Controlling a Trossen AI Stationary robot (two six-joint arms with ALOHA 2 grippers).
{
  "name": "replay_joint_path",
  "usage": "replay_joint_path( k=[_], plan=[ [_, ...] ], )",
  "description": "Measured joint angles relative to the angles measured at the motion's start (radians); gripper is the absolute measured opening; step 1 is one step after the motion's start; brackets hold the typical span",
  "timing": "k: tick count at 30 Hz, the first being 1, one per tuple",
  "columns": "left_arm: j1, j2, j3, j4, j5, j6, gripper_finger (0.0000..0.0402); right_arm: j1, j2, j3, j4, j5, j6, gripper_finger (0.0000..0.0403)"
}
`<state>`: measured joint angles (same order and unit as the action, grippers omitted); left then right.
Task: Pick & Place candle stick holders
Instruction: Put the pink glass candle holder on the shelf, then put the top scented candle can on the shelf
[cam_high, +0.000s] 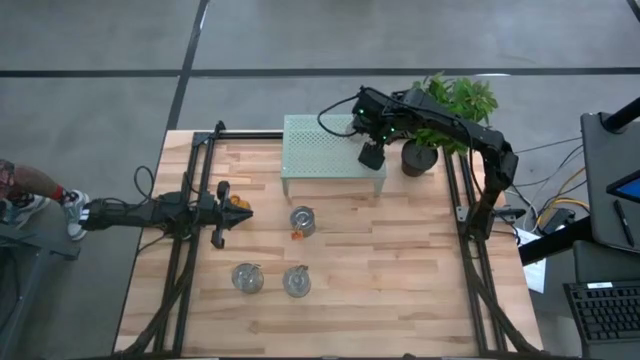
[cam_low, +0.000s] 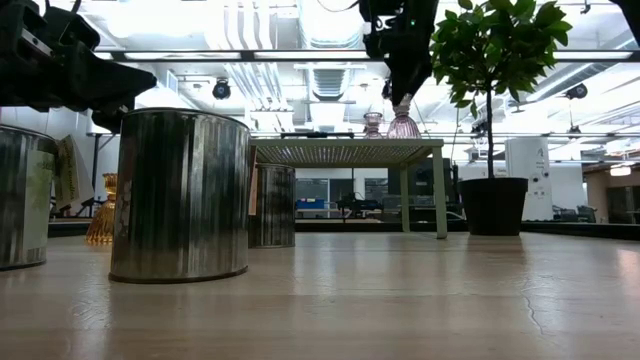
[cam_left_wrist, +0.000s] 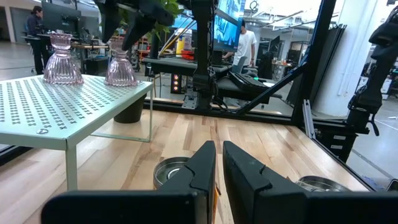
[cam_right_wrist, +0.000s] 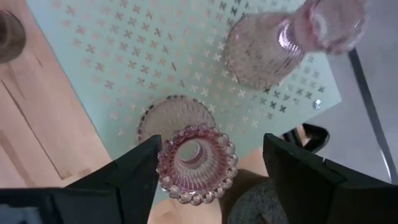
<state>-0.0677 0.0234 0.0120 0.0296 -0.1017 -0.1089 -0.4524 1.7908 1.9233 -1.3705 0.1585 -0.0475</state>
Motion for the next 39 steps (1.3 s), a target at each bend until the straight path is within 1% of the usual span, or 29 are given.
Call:
replay_joint_path(
  k=[7, 13, 18, 24, 27, 31, 35, 39],
  plan=[
    [0.0, 0.0, 0.0, 0.0, 0.0, 0.0, 0.0035, 0.003, -0.003, 0.075, -0.002, -0.001, -0.005, 0.0285],
    [0.0, 0.0, 0.0, 0.0, 0.0, 0.0, 0.0035, 0.031, -0.004, 0.147, 0.005, -0.006, -0.005, 0.029],
    [0.0, 0.0, 0.0, 0.0, 0.0, 0.0, 0.0035, 0.066, -0.004, 0.181, 0.029, -0.009, -0.008, 0.0287],
    [0.0, 0.0, 0.0, 0.0, 0.0, 0.0, 0.0035, 0.109, -0.004, 0.184, 0.066, -0.011, -0.022, 0.0276],
    [0.0, 0.0, 0.0, 0.0, 0.0, 0.0, 0.0035, 0.14, -0.004, 0.184, 0.091, -0.02, -0.037, 0.0272],
    [0.0, 0.0, 0.0, 0.0, 0.0, 0.0, 0.0035, 0.202, -0.004, 0.179, 0.158, -0.082, -0.059, 0.0264],
    [0.0, 0.0, 0.0, 0.0, 0.0, 0.0, 0.0035, 0.278, -0.004, 0.156, 0.22, -0.092, -0.156, 0.0255],
    [0.0, 0.0, 0.0, 0.0, 0.0, 0.0, 0.0035, 0.356, 0.007, 0.112, 0.257, -0.101, -0.218, 0.0247]
  ],
)
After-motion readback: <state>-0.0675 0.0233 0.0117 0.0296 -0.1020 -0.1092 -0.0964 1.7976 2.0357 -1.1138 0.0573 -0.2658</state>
